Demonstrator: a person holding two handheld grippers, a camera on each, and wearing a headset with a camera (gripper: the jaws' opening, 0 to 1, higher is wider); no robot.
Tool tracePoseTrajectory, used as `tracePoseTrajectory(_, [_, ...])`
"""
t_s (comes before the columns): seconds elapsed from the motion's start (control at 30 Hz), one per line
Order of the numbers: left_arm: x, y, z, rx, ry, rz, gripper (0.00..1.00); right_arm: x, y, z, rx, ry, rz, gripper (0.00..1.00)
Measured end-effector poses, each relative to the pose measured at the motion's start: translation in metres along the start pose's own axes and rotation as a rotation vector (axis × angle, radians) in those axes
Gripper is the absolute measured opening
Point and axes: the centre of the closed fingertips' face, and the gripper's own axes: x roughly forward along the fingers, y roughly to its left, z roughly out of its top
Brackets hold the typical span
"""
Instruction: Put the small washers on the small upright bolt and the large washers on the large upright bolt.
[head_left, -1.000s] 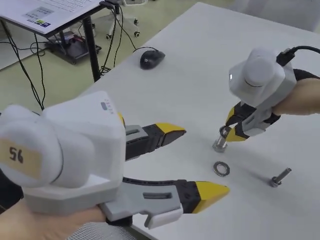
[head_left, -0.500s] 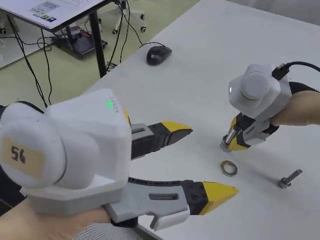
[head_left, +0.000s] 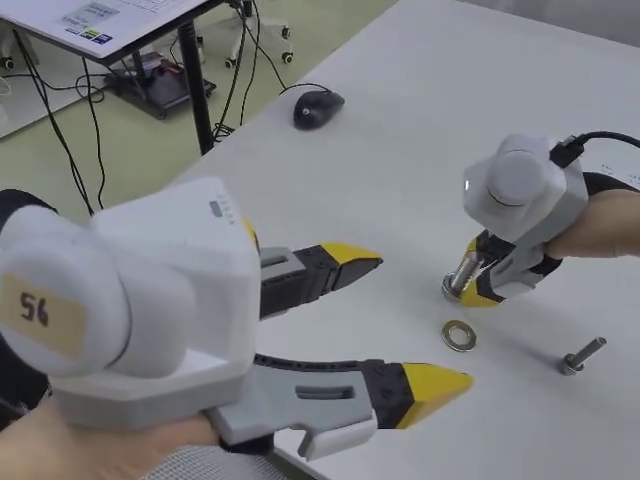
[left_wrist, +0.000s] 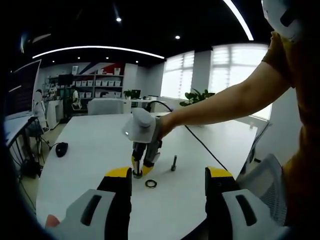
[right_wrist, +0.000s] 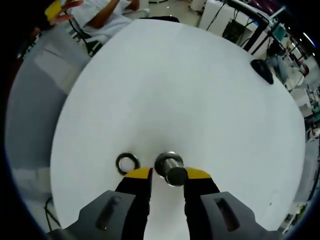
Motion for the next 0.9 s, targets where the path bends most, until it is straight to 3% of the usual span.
tracePoseTrajectory(0.17, [-0.001, -0.002, 0.002, 0.011, -0.002, -0.002, 0.58, -0.010, 0.004, -0.008, 0.037, -0.001, -0.012, 0.26])
tracePoseTrajectory(0.37, [-0.002, -0.008, 0.007, 0.030, -0.010, -0.008, 0.58, -0.014, 0.024, -0.018, 0.064, 0.005, -0.004, 0.26])
tracePoseTrajectory(0.57, [-0.004, -0.015, 0.009, 0.045, -0.013, -0.012, 0.58, -0.010, 0.042, -0.017, 0.069, -0.002, 0.012, 0.26])
tracePoseTrajectory(0.9, [-0.011, -0.019, 0.014, 0.050, -0.032, 0.006, 0.58, 0.005, 0.056, -0.010, 0.076, -0.011, 0.030, 0.30])
